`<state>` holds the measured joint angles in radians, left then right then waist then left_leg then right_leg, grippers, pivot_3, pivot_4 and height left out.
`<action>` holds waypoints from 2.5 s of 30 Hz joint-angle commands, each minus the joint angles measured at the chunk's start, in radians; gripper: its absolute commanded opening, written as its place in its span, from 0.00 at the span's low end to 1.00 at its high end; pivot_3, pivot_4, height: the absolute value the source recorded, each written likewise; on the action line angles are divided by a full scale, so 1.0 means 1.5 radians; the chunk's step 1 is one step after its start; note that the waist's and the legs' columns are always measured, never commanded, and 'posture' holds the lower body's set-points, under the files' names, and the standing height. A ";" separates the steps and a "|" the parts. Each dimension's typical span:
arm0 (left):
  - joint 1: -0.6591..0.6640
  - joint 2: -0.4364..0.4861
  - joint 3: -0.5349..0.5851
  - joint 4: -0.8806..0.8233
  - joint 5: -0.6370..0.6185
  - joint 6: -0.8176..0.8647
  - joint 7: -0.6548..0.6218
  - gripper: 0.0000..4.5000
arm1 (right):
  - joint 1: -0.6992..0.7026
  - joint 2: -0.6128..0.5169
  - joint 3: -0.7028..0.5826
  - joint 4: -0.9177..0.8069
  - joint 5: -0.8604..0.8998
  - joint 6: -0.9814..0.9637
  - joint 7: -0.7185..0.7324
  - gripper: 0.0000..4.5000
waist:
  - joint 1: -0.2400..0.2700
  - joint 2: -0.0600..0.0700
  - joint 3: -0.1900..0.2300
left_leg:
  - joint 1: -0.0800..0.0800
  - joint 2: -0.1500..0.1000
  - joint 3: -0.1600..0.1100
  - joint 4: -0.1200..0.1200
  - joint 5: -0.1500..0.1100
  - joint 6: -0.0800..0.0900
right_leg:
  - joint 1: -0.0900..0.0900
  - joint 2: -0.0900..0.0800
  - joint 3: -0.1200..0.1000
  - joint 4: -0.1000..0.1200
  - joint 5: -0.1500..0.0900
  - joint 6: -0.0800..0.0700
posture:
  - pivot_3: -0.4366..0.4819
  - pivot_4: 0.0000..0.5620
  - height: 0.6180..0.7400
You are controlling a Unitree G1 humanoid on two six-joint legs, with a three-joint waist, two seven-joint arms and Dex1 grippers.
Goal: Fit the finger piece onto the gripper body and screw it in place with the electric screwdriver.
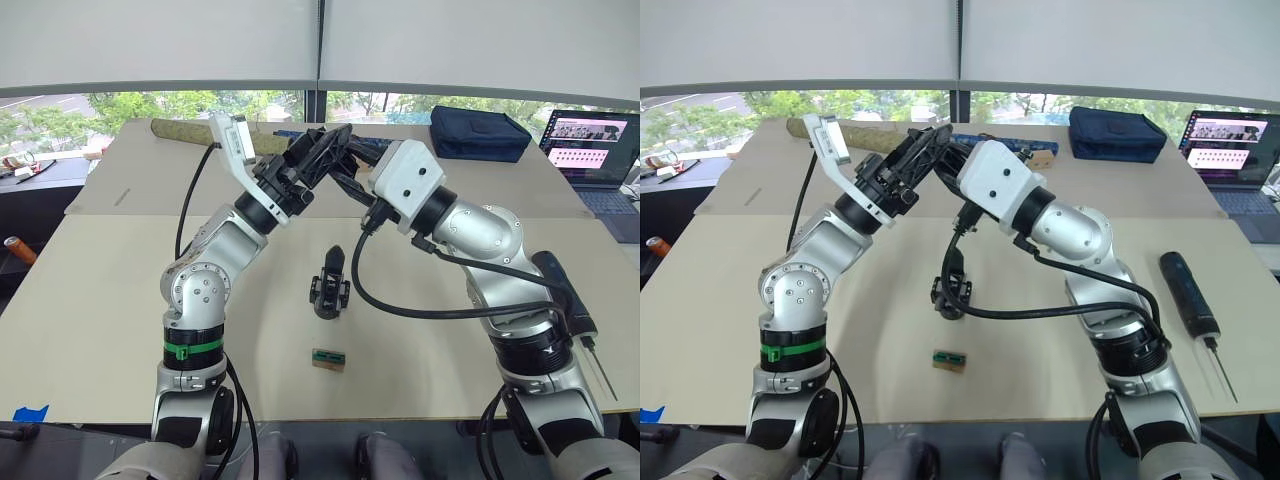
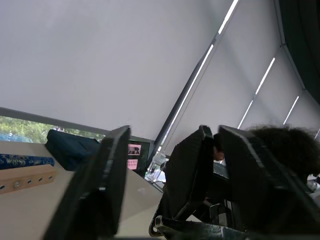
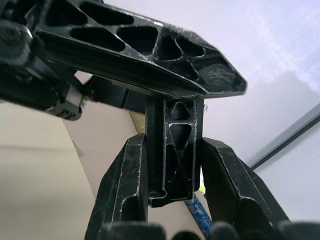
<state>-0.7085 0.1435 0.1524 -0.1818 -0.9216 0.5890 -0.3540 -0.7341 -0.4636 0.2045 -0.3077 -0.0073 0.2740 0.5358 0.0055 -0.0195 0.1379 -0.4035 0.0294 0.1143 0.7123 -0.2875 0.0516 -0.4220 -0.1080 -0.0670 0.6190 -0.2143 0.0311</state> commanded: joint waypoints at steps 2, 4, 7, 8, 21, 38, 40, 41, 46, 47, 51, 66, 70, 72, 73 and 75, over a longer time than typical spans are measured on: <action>-0.007 -0.012 0.009 -0.031 -0.005 -0.027 -0.006 0.09 | -0.005 0.001 -0.016 -0.024 -0.006 -0.001 0.001 0.25 | 0.000 0.000 0.000 | 0.000 0.000 0.000 0.000 0.000 0.000 | 0.000 0.000 0.000 0.000 0.000 0.000 | 0.48 0.27 1.00; -0.002 -0.016 0.017 -0.037 -0.015 -0.028 -0.001 0.00 | -0.004 0.002 -0.020 -0.022 -0.007 0.001 0.002 0.25 | 0.000 0.000 0.000 | 0.000 0.000 0.000 0.000 0.000 0.000 | 0.000 0.000 0.000 0.000 0.000 0.000 | 0.48 0.27 1.00; 0.004 -0.025 0.026 -0.039 -0.034 -0.027 0.004 0.00 | -0.003 0.010 -0.035 -0.024 0.017 0.008 0.007 0.25 | 0.000 0.000 0.000 | 0.000 0.000 0.000 0.000 0.000 0.000 | 0.000 0.000 0.000 0.000 0.000 0.000 | 0.48 0.27 1.00; 0.002 -0.028 0.029 -0.036 -0.039 -0.028 0.005 0.00 | -0.003 0.017 -0.044 -0.027 0.037 0.030 0.010 0.36 | 0.000 0.000 0.000 | 0.000 0.000 0.000 0.000 0.000 0.000 | 0.000 0.000 0.000 0.000 0.000 0.000 | 0.48 0.27 1.00; -0.097 0.331 -0.003 0.132 -0.078 0.147 -0.459 0.00 | 0.000 -0.200 -0.189 -0.088 0.466 0.354 0.298 0.99 | 0.000 0.001 0.001 | 0.000 0.001 0.000 -0.001 0.000 0.000 | 0.000 0.000 0.000 0.000 0.000 0.000 | 0.48 0.27 1.00; -0.116 0.323 -0.136 0.095 0.005 0.206 -0.621 0.00 | -0.075 -0.089 -0.151 -0.084 0.705 0.732 0.109 0.99 | 0.000 0.000 0.001 | -0.002 0.002 -0.001 0.000 0.000 0.000 | -0.002 0.000 0.001 0.002 0.000 0.000 | 0.48 0.27 1.00; -0.103 0.328 -0.142 0.075 0.009 0.214 -0.624 0.00 | -0.081 -0.075 -0.159 -0.088 0.727 0.747 0.088 0.99 | 0.001 0.000 0.001 | -0.002 0.002 -0.001 0.000 0.000 0.001 | -0.002 0.000 0.001 0.002 0.000 0.000 | 0.48 0.27 1.00; -0.097 0.330 -0.145 0.069 0.013 0.215 -0.626 0.00 | -0.083 -0.069 -0.161 -0.090 0.735 0.752 0.079 0.99 | 0.002 0.000 0.001 | -0.002 0.002 -0.001 0.000 0.000 0.001 | -0.002 0.000 0.001 0.002 0.000 0.000 | 0.48 0.27 1.00; -0.096 0.320 -0.141 0.067 0.026 0.207 -0.613 0.00 | -0.095 -0.031 -0.177 -0.085 0.782 0.782 0.021 0.99 | 0.002 0.000 0.001 | -0.002 0.002 -0.001 0.000 0.000 0.001 | -0.002 0.000 0.001 0.002 0.000 0.000 | 0.48 0.27 1.00; -0.096 0.318 -0.140 0.068 0.027 0.206 -0.612 0.00 | -0.095 -0.029 -0.179 -0.084 0.791 0.787 0.014 0.99 | 0.002 0.000 0.001 | -0.002 0.002 -0.001 0.000 0.000 0.001 | -0.002 0.000 0.001 0.002 0.000 0.000 | 0.48 0.27 1.00; -0.095 0.319 -0.139 0.068 0.029 0.206 -0.611 0.00 | -0.091 -0.039 -0.167 -0.090 0.799 0.785 0.007 0.99 | 0.002 0.000 0.001 | -0.002 0.002 -0.001 0.000 0.000 0.001 | -0.002 0.000 0.001 0.002 0.000 0.000 | 0.48 0.27 1.00; -0.085 0.318 -0.148 0.066 0.048 0.202 -0.616 0.00 | -0.077 -0.031 -0.145 -0.075 0.776 0.755 -0.012 0.35 | 0.001 0.000 0.001 | -0.002 0.002 -0.001 0.000 0.000 0.001 | -0.002 0.000 0.001 0.002 0.000 0.000 | 0.48 0.27 1.00; -0.084 0.325 -0.148 0.062 0.047 0.211 -0.618 0.00 | -0.071 -0.038 -0.135 -0.084 0.767 0.748 0.000 0.10 | 0.001 0.000 0.001 | -0.002 0.002 -0.001 0.000 0.000 0.001 | -0.003 0.000 0.001 0.002 0.000 0.000 | 0.48 0.27 1.00; -0.084 0.331 -0.149 0.058 0.042 0.218 -0.630 0.00 | -0.065 -0.040 -0.130 -0.091 0.762 0.740 0.006 0.10 | 0.000 0.000 0.001 | -0.002 0.002 -0.001 0.000 0.000 0.001 | -0.003 0.000 0.001 0.002 0.000 0.000 | 0.48 0.27 1.00; -0.086 0.334 -0.145 0.056 0.033 0.228 -0.635 0.00 | -0.060 -0.040 -0.128 -0.096 0.758 0.728 0.011 0.10 | 0.000 0.000 0.001 | -0.002 0.002 -0.001 0.000 0.000 0.001 | -0.003 0.000 0.001 0.002 0.000 0.000 | 0.48 0.27 1.00; -0.094 0.329 -0.133 0.060 0.027 0.237 -0.621 0.11 | -0.052 -0.040 -0.125 -0.103 0.750 0.711 0.018 0.10 | 0.001 0.000 0.001 | -0.002 0.002 -0.001 0.000 0.000 0.001 | -0.003 0.000 0.001 0.002 0.000 0.000 | 0.48 0.27 1.00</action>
<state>-0.8248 0.6348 -0.0820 -0.0649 -0.8668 0.9431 -1.3025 -0.8134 -0.5207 0.0265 -0.4346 1.1189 1.3796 0.5399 0.0065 -0.0189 0.1397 -0.4064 0.0317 0.1129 0.7123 -0.2881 0.0531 -0.4258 -0.1078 -0.0650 0.6226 -0.2145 0.0309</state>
